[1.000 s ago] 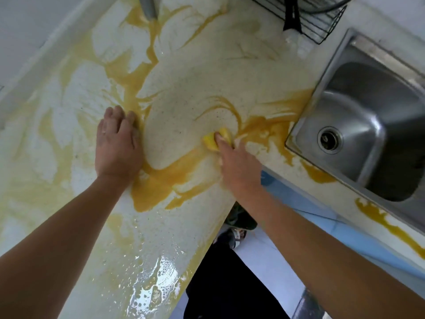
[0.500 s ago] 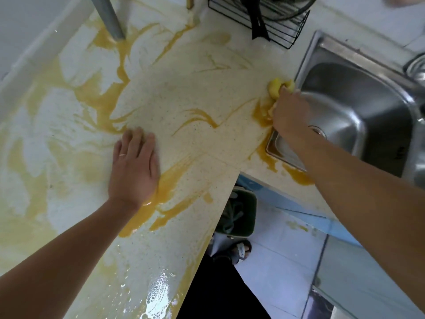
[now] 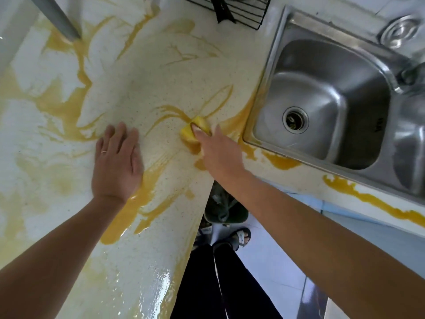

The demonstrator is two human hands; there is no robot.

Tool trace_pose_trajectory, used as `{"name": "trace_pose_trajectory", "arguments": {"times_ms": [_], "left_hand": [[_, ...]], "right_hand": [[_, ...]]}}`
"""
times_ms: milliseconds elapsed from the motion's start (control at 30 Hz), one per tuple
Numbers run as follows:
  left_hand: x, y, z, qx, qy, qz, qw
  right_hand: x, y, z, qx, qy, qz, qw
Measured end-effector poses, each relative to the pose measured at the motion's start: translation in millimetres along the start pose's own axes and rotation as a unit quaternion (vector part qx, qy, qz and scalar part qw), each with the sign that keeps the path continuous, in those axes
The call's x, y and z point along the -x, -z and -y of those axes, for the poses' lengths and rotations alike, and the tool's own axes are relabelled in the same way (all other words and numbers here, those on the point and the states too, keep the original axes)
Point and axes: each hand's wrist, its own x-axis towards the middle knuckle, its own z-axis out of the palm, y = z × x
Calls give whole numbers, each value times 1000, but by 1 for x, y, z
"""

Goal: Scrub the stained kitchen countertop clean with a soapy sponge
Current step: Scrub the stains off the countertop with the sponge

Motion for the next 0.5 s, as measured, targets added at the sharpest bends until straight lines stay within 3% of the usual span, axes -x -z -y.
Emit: {"name": "trace_pose_trajectory", "arguments": {"times_ms": [100,267,500], "left_hand": [[0,-2,2,-2,-5,-10,1000],[-1,-7,3,2,-8,-25,1000],[0,-6,-1,14,4,-31,999]], "right_hand": [[3,12,-40,22,-35,-32,999],[12,23,-112,-46,-226,-154,961],[37,-5,-48,-48,-72,-74,993]]}}
